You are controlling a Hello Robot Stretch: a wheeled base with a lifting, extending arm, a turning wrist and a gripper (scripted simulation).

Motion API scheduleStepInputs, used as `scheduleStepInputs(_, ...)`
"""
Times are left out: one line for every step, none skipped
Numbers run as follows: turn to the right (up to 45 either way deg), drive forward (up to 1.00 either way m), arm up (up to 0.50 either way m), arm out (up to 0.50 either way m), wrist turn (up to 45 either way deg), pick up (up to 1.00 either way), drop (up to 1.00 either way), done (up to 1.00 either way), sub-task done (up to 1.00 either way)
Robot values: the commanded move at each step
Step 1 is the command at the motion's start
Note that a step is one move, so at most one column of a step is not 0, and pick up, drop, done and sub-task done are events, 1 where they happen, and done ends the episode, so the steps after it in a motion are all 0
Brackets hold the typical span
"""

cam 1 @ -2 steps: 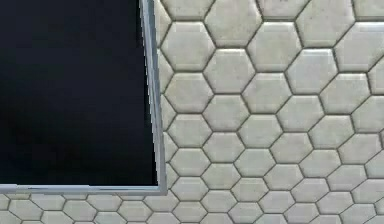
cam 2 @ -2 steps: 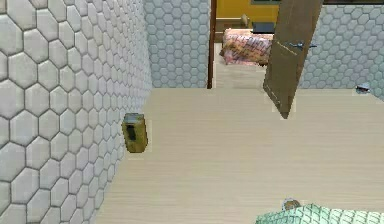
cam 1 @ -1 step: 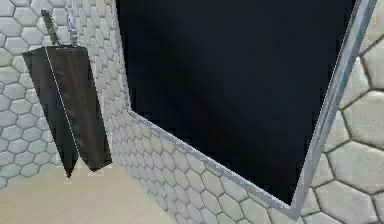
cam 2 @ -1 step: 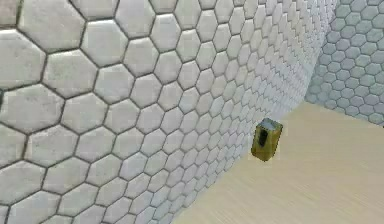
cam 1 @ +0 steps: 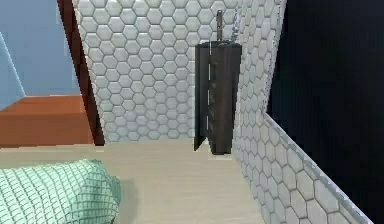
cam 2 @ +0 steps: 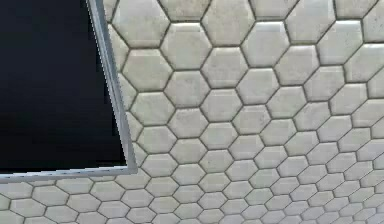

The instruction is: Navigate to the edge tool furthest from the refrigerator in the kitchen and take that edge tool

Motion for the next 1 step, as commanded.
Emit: scheduleStepInputs(0.0,1.00,0.00,0.00,0.0,0.00,0.00,0.00,0.00)
